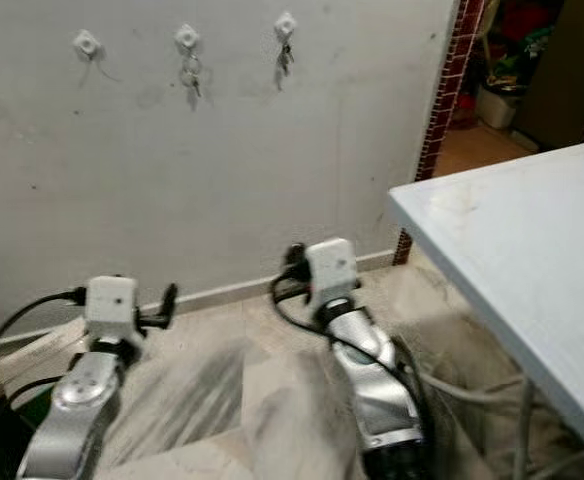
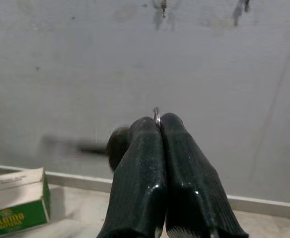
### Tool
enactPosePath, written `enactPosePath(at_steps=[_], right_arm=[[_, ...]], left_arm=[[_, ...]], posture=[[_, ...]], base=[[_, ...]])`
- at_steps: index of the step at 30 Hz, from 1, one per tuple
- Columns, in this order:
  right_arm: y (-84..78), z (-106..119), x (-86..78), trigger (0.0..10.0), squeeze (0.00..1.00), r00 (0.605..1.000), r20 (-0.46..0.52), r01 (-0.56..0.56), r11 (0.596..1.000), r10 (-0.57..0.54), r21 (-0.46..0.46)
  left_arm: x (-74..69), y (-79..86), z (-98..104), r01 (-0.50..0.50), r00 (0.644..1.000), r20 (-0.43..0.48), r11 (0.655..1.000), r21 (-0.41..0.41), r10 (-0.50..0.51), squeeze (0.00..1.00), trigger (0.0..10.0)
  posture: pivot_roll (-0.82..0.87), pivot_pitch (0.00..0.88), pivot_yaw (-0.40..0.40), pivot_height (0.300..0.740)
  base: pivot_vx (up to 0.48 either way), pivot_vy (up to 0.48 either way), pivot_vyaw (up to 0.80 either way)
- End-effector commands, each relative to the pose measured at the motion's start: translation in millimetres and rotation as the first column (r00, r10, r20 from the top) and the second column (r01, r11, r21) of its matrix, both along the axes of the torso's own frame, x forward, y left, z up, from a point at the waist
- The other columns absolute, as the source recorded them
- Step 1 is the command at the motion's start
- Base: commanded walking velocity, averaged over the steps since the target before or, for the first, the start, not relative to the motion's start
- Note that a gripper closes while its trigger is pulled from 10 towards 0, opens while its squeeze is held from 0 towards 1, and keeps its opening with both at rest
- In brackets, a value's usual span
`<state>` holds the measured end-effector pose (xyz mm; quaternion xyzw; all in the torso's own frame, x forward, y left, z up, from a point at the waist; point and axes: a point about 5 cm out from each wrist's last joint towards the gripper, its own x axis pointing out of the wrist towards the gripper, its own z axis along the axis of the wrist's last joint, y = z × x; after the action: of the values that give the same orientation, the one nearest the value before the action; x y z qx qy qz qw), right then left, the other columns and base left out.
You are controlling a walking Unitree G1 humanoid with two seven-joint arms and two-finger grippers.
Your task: Hang keys on a hook
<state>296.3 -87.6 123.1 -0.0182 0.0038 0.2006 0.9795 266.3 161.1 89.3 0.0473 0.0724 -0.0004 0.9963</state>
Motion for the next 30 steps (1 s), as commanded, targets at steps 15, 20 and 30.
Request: enactPosePath(at_steps=[15,20,30], right_arm=[[-10.2,1.4,1.3,10.0,0.0,0.999,0.018,0.029,0.999,-0.029,-0.015],[-5.6,3.0,-0.2,10.0,0.0,1.0,0.026,0.015,1.0,-0.015,-0.02],[-10.2,-2.7,-5.1,10.0,0.0,1.0,0.013,-0.021,0.998,0.022,-0.059]], left_arm=[[1.4,-10.1,5.6,0.045,0.998,0.043,0.999,-0.009,-0.044,0.0,10.0],[2.3,-4.9,5.2,0.053,0.998,0.037,0.998,-0.046,-0.052,0.0,10.0],[-1.5,-7.1,5.0,0.073,0.997,0.045,0.993,-0.092,-0.069,0.0,10.0]], posture=[[0.01,0.0,0.065,0.74],[0.0,0.0,0.06,0.74],[0.0,0.0,0.05,0.74]], base=[[0.0,0.129,0.0],[0.0,0.0,0.0],[0.024,0.0,0.0]])
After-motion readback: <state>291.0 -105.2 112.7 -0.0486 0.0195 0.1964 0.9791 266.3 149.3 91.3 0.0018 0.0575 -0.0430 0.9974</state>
